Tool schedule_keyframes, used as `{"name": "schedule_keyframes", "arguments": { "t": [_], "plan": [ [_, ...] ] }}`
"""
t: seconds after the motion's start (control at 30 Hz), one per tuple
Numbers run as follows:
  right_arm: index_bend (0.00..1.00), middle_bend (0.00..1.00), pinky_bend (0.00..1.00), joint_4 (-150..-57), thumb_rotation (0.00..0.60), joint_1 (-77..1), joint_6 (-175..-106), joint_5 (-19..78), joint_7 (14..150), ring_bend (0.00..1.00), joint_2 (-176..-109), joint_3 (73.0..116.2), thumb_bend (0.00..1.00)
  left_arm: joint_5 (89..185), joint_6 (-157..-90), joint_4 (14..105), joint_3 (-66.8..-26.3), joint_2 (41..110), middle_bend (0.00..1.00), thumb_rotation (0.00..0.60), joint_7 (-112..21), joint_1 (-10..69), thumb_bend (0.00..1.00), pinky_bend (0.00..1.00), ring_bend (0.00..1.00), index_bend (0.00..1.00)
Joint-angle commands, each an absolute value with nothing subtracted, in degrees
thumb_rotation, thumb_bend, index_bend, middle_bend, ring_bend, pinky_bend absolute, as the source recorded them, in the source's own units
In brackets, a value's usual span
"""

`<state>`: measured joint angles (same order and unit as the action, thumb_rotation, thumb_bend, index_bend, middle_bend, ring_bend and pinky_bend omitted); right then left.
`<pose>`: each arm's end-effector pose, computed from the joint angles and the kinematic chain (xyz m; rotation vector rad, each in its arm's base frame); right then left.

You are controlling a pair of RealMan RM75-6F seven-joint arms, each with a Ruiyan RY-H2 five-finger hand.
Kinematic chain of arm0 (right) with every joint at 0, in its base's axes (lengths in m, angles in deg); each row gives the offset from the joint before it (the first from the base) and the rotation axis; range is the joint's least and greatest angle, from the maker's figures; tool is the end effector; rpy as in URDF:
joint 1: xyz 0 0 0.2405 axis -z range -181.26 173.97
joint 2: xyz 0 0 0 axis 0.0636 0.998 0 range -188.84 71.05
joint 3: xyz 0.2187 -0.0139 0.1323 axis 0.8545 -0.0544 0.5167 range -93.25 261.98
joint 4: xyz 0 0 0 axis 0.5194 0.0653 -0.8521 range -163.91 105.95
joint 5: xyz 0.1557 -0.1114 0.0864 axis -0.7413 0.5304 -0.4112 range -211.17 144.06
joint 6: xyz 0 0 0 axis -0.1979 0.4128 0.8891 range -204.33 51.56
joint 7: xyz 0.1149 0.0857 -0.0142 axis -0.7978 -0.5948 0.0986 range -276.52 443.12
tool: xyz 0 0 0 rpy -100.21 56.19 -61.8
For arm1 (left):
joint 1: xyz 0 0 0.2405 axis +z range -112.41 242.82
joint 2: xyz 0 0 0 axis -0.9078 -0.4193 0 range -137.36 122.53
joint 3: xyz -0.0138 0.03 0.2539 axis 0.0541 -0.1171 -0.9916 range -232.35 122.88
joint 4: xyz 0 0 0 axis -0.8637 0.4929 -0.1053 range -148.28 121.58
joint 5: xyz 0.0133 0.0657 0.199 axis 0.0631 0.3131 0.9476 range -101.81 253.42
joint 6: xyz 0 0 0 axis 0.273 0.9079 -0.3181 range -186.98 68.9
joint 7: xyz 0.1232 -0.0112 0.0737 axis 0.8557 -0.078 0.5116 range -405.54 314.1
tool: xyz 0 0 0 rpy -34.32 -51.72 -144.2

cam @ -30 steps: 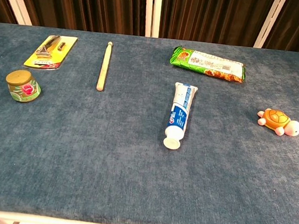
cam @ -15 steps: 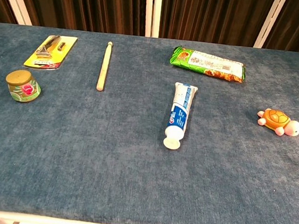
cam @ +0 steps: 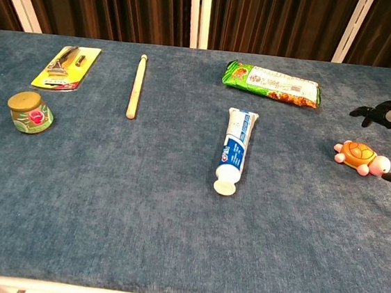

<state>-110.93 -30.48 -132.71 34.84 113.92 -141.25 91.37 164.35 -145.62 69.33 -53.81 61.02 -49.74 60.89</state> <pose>-0.2670 -0.2974 0.0229 1.8039 -0.7907 0.5316 -0.3340 0.1729 0.1472 -1.4220 -0.8789 -0.8986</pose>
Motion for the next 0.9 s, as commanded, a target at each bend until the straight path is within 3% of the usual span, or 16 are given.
{"name": "schedule_keyframes", "arguments": {
  "t": [0.03, 0.63, 0.9],
  "plan": [
    [0.16, 0.19, 0.0, -110.6, 0.6, -30.5, -133.0, 35.2, 113.1, 0.0, -141.5, 91.0, 0.16, 164.3, -145.5, 69.1, -53.8, 61.1, 0.0, 0.6, -50.0, 60.9, 0.06, 0.0, 0.0, 0.06],
    [0.37, 0.36, 0.0, -106.6, 0.6, -31.7, -133.9, 39.0, 108.6, 0.01, -143.9, 89.1, 0.24, 164.2, -145.6, 69.0, -53.9, 61.3, 0.0, 0.6, -49.9, 61.0, 0.06, 0.0, 0.0, 0.06],
    [0.63, 0.58, 0.0, -103.5, 0.6, -32.0, -134.5, 40.1, 108.3, 0.15, -146.2, 88.3, 0.27, 164.2, -145.6, 68.8, -53.9, 61.3, 0.0, 0.6, -50.1, 61.0, 0.06, 0.0, 0.0, 0.06]
  ]
}}
